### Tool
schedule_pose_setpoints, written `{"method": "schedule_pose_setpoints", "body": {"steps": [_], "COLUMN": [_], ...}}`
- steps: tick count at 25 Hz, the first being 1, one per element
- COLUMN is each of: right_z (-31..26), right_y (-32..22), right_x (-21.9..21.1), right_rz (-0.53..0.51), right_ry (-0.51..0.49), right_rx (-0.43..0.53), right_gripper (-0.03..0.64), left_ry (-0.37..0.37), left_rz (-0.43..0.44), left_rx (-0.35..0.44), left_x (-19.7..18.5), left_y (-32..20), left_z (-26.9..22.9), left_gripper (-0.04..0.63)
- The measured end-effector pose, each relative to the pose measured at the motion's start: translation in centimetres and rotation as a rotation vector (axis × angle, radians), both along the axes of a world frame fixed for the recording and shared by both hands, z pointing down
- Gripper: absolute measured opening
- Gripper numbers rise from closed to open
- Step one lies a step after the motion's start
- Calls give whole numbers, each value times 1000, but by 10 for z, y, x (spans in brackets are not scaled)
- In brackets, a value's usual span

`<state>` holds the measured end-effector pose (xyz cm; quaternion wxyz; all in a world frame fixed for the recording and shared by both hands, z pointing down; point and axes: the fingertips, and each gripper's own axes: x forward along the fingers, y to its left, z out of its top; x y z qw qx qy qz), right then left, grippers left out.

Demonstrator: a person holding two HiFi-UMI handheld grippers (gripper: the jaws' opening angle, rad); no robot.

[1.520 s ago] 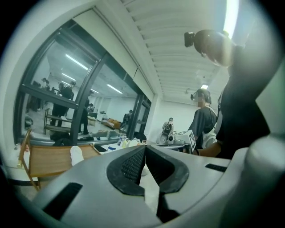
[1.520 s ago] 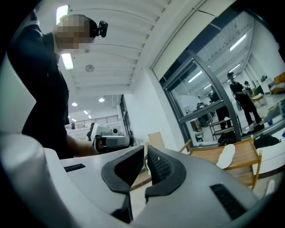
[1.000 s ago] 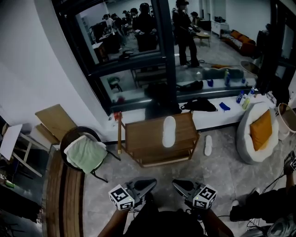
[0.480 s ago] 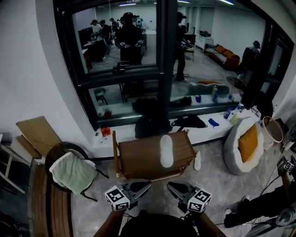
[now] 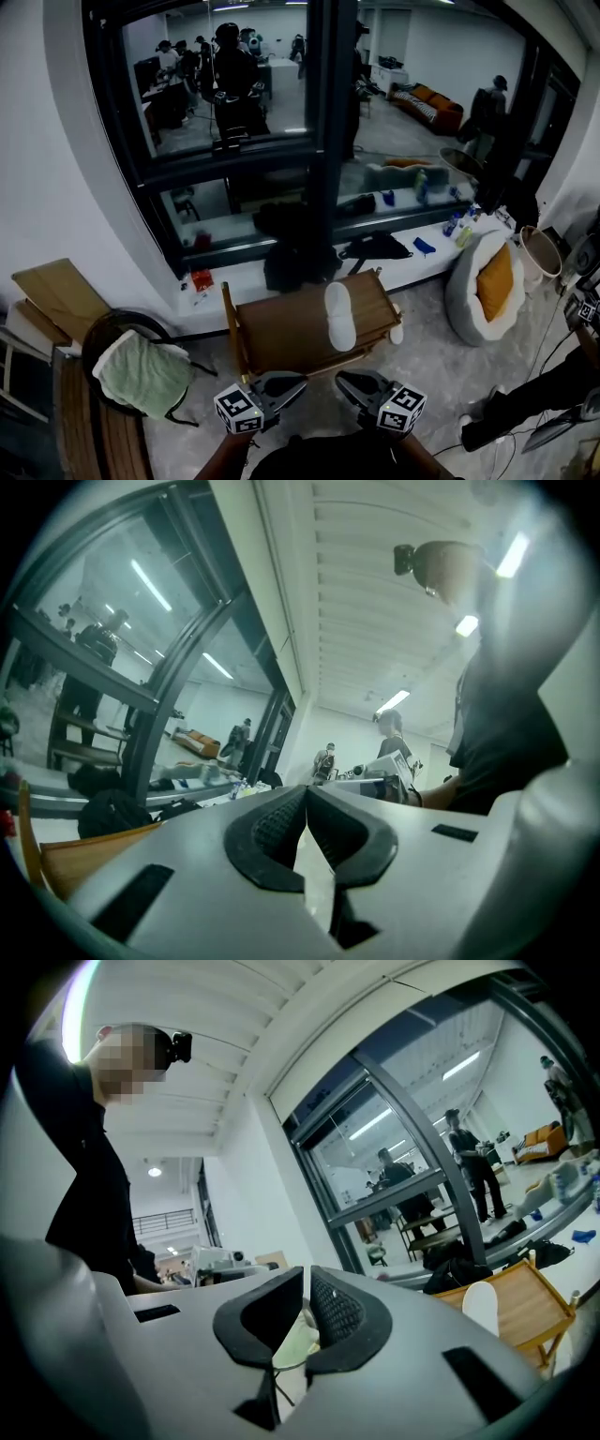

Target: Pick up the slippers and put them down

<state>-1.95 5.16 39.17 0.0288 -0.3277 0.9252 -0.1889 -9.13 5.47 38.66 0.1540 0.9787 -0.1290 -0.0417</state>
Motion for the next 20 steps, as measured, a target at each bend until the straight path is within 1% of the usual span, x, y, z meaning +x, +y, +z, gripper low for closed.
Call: {"method": "schedule_pose_setpoints", "body": {"steps": [2, 5, 7, 9, 11, 12, 15, 17, 20], "right_z": [6, 14, 16, 14, 14, 14, 9, 7, 15], "right_y": [-9, -29, -41, -52, -62, -66, -78, -86, -96], "right_x": [4, 16, 29, 44, 60, 68, 91, 106, 122], "right_rz": [-5, -6, -9, -20, -43, -62, -131, -155, -178], "right_ry": [10, 22, 8, -47, -86, -87, -45, -36, -50], "right_rx": [-16, -37, -46, -49, -59, -62, -40, -32, -57], "right_gripper": [35, 35, 35, 35, 35, 35, 35, 35, 35], "left_ry": [-2, 1, 0, -16, -25, -17, 1, -23, -64], "left_rz": [-6, -39, -55, -60, -83, -102, -144, -147, -161], "left_rx": [-2, -9, -15, -10, -14, -20, -34, -32, -22], "left_x": [2, 7, 16, 31, 49, 59, 90, 109, 131], "left_y": [-9, -25, -33, -40, -52, -58, -74, -81, -86], "left_z": [1, 2, 3, 4, 4, 3, 0, -1, -1], "left_gripper": [11, 11, 11, 11, 11, 11, 11, 11, 11]}}
